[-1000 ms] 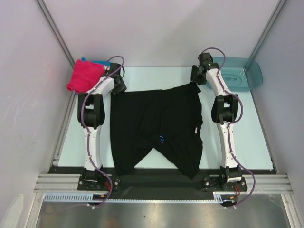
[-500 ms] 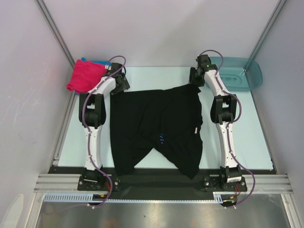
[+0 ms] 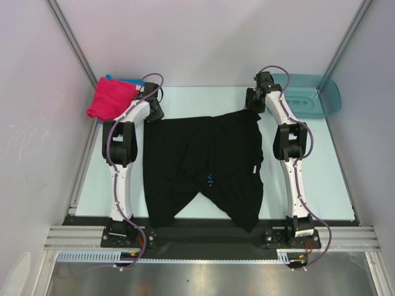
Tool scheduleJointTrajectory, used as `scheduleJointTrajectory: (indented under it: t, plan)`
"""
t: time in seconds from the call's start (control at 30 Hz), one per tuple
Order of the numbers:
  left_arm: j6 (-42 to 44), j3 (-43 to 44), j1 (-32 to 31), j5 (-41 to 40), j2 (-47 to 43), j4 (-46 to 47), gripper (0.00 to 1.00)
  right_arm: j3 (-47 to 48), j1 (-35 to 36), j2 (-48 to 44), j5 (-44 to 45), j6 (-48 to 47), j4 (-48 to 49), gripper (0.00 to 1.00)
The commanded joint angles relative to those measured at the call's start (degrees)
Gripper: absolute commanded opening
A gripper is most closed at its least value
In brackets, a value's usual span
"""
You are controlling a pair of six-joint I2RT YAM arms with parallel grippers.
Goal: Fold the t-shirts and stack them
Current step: Flatten the tshirt out
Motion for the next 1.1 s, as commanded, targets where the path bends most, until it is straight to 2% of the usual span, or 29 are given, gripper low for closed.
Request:
scheduleJointTrajectory:
  t: [0.0, 0.07, 0.13, 0.17, 0.33, 0.37, 0.4, 0.47, 0.53, 0.67, 0.7, 1.07]
  plan:
    - [0.1, -2.2, -1.0, 3.0, -0.3, -1.7, 0.41, -0.3, -2.7, 2.1, 4.0, 0.9, -2.0, 0.54]
    - [0.0, -2.7, -1.0, 2.9, -0.4, -1.6, 0.28, -0.3, -2.7, 2.2, 4.0, 1.1, -2.0, 0.55]
    - [0.2, -2.9, -1.0, 2.9, -0.4, -1.8, 0.23, -0.3, -2.7, 2.3, 3.9, 1.1, -2.0, 0.55]
    - [0.2, -3.0, -1.0, 2.6, -0.6, -1.8, 0.15, -0.3, -2.7, 2.3, 3.9, 1.1, -2.0, 0.55]
    - [0.4, -2.7, -1.0, 2.4, -0.7, -1.8, 0.09, -0.3, -2.7, 2.4, 3.9, 1.1, -1.8, 0.54]
    - [0.5, -2.4, -1.0, 2.4, -0.7, -1.9, 0.02, -0.3, -2.7, 2.3, 3.8, 1.0, -1.9, 0.54]
    - [0.4, -2.2, -1.0, 2.3, -0.9, -2.0, 0.0, -0.3, -2.7, 2.3, 3.9, 1.1, -1.9, 0.54]
    - [0.5, -1.9, -1.0, 2.0, -1.0, -2.1, 0.0, -0.3, -2.8, 2.3, 4.0, 1.1, -2.0, 0.52]
    - [0.7, -1.7, -1.0, 1.3, -1.7, -2.5, 0.0, -0.3, -2.8, 2.3, 3.9, 1.0, -1.9, 0.44]
    - [1.2, -0.6, -1.0, 0.2, -3.4, -2.8, 0.0, 0.4, -2.8, 1.7, 3.3, 0.7, -1.8, 0.05]
    - [1.3, -0.4, -1.0, -0.2, -3.8, -3.1, 0.0, 0.4, -2.8, 1.0, 3.2, 0.6, -1.8, 0.01]
    - [4.1, 3.6, -1.1, -4.0, -12.5, -7.5, 0.0, -1.0, -2.0, -7.8, 0.9, -1.8, -1.4, 0.0]
